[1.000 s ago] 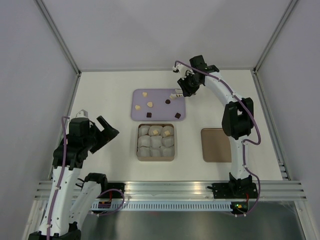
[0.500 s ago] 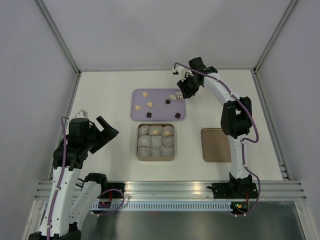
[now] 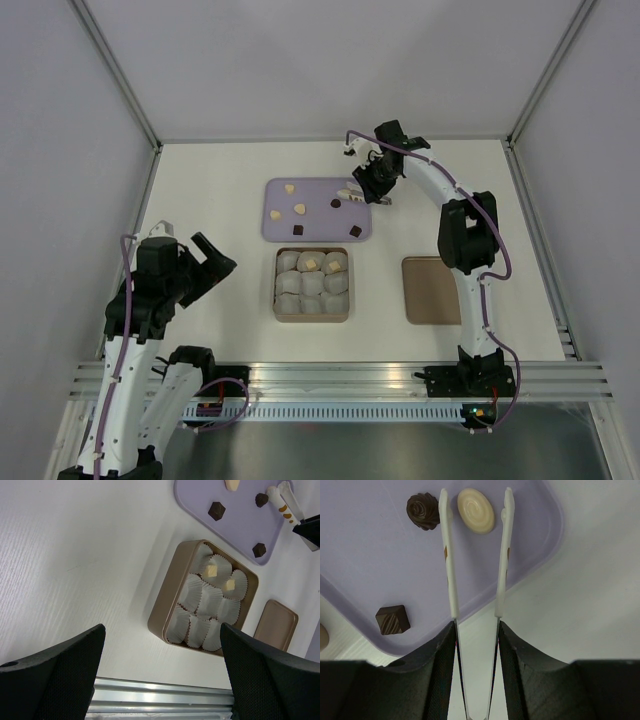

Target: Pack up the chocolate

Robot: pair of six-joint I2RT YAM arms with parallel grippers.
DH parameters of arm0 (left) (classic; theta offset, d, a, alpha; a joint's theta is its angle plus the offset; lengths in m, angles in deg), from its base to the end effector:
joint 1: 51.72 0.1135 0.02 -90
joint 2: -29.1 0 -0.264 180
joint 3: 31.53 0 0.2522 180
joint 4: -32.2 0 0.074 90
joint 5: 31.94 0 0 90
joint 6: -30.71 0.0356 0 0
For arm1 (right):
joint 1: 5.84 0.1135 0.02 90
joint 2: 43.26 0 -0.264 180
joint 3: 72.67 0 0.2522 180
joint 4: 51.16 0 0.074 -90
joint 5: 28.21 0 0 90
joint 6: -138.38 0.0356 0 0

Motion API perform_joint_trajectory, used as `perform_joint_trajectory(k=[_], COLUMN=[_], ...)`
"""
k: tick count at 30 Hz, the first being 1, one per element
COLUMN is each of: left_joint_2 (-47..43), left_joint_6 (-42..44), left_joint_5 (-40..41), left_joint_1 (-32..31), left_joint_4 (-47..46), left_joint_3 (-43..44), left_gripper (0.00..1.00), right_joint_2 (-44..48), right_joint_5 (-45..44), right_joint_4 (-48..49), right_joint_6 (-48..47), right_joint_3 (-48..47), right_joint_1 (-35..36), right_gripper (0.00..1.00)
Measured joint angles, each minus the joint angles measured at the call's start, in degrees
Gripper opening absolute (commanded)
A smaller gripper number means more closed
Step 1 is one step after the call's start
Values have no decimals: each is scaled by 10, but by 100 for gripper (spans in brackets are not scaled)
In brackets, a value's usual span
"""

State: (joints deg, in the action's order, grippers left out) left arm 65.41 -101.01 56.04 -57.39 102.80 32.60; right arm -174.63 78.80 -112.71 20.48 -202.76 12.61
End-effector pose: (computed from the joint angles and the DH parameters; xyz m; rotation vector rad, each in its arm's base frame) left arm 0.1101 -0.0122 0.3131 -0.7134 2.2513 -0.4529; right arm 0.4672 0.1668 0.2099 -1.1209 2.3772 0.3391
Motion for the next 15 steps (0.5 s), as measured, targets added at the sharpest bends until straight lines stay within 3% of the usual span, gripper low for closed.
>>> perform_joint_trajectory(k=[5,15], left_joint_2=[0,0], left_joint_6=[-1,-7], left_joint_5=[0,0], left_joint_1=[0,0], left_joint_4=[0,0], left_joint_3=[-1,-1], left_gripper=[100,99], right_joint_2=[-2,-5], right_joint_5=[1,0], right_joint_4=[0,0], right_joint_6=[0,0], right_joint_3=[-1,-1], right_joint_1=[2,5], right_gripper=[42,23])
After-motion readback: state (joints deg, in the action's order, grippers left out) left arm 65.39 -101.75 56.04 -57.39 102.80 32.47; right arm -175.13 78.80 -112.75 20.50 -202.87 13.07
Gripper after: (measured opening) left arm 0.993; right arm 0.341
